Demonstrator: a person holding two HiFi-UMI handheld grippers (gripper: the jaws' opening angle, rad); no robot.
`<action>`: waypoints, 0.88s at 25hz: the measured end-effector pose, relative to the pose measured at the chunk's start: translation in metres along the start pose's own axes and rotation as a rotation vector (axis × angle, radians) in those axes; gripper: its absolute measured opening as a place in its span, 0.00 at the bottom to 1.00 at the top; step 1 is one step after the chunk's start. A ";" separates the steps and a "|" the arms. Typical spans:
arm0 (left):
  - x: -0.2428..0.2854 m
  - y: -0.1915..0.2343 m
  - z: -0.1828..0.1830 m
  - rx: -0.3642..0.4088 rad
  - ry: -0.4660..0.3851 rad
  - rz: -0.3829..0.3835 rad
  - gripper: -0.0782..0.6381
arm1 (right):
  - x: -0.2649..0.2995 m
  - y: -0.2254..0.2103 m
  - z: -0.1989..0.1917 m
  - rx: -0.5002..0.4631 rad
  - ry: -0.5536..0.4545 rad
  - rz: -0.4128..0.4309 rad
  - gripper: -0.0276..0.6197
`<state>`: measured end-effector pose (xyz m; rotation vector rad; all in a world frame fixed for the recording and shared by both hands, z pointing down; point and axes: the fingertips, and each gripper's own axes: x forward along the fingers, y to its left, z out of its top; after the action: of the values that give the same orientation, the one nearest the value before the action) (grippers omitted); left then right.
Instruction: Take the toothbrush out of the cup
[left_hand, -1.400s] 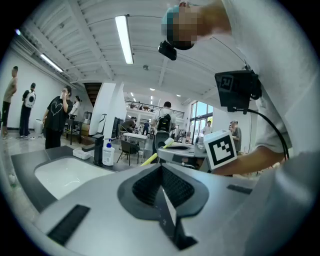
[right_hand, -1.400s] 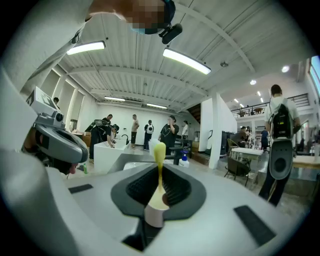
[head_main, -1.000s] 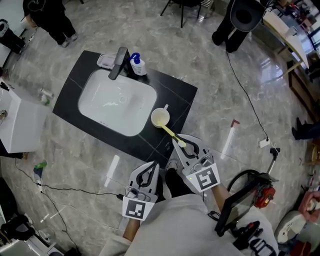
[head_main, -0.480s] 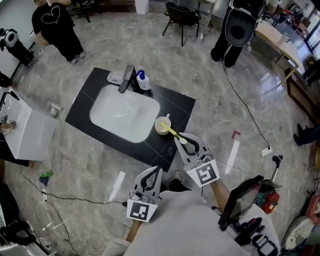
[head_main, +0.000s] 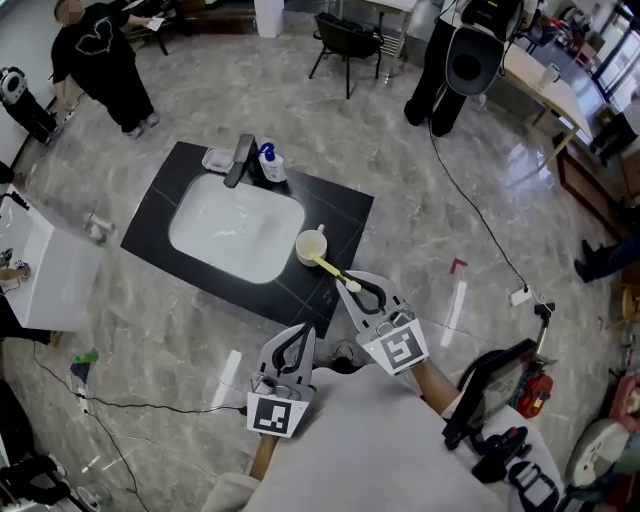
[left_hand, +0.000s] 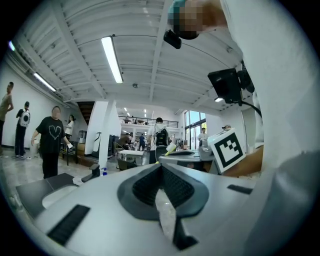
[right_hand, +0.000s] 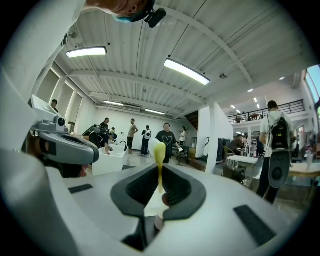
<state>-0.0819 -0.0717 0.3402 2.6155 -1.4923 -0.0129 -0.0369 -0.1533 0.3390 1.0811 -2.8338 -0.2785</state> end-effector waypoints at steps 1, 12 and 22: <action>0.001 -0.001 0.000 0.006 -0.004 -0.006 0.11 | -0.001 0.001 0.008 0.030 -0.049 -0.013 0.08; 0.003 -0.012 0.003 0.027 -0.026 -0.031 0.11 | -0.033 0.022 0.026 0.148 -0.116 -0.036 0.08; -0.007 -0.009 0.007 0.036 -0.034 -0.021 0.11 | -0.060 0.045 0.028 0.195 -0.087 -0.040 0.08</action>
<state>-0.0782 -0.0622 0.3320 2.6727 -1.4893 -0.0325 -0.0260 -0.0767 0.3193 1.1893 -2.9695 -0.0535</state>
